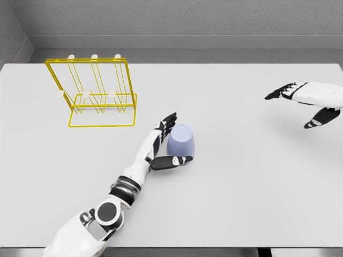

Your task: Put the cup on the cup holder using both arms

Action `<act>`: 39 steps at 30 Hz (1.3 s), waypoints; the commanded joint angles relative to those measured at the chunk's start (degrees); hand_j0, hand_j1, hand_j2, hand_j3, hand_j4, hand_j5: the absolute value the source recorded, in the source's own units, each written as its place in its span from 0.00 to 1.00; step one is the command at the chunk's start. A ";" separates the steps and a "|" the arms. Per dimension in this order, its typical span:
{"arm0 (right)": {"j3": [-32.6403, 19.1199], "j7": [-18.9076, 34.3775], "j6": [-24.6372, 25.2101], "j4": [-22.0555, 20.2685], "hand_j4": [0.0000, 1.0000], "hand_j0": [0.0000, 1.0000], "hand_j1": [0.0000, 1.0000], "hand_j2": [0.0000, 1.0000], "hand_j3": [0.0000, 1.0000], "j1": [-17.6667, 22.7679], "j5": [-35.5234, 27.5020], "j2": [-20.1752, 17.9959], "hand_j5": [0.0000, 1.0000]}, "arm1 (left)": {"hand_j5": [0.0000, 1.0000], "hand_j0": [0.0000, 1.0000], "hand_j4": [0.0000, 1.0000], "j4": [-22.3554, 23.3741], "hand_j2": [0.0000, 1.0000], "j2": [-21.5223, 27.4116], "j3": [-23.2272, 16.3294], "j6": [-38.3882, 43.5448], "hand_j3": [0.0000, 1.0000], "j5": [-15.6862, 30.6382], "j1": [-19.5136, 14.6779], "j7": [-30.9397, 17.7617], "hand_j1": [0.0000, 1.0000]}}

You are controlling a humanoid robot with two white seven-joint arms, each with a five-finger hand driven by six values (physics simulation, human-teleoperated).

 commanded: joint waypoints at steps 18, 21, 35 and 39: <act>-0.03 0.35 0.15 0.07 1.00 1.00 1.00 1.00 1.00 0.35 -0.33 0.83 1.00 | 0.80 0.80 0.80 0.01 0.80 -1.02 -0.03 0.43 0.80 -2.12 0.00 0.26 0.80; -0.03 0.35 0.15 0.07 1.00 1.00 1.00 1.00 1.00 0.35 -0.33 0.83 1.00 | 0.76 0.76 0.76 0.10 0.76 -1.02 -0.11 0.52 0.76 -2.20 0.00 0.17 0.76; -0.03 0.35 0.15 0.16 1.00 1.00 1.00 1.00 1.00 0.79 -0.33 1.18 1.00 | 0.64 0.64 0.64 0.01 0.64 -1.29 0.06 1.22 0.64 -3.96 0.09 0.35 0.64; 0.05 0.35 0.15 0.16 1.00 1.00 1.00 1.00 1.00 0.79 -0.33 1.18 1.00 | 0.64 0.64 0.64 -0.60 0.64 -1.29 0.41 1.13 0.64 -4.58 0.00 0.26 0.64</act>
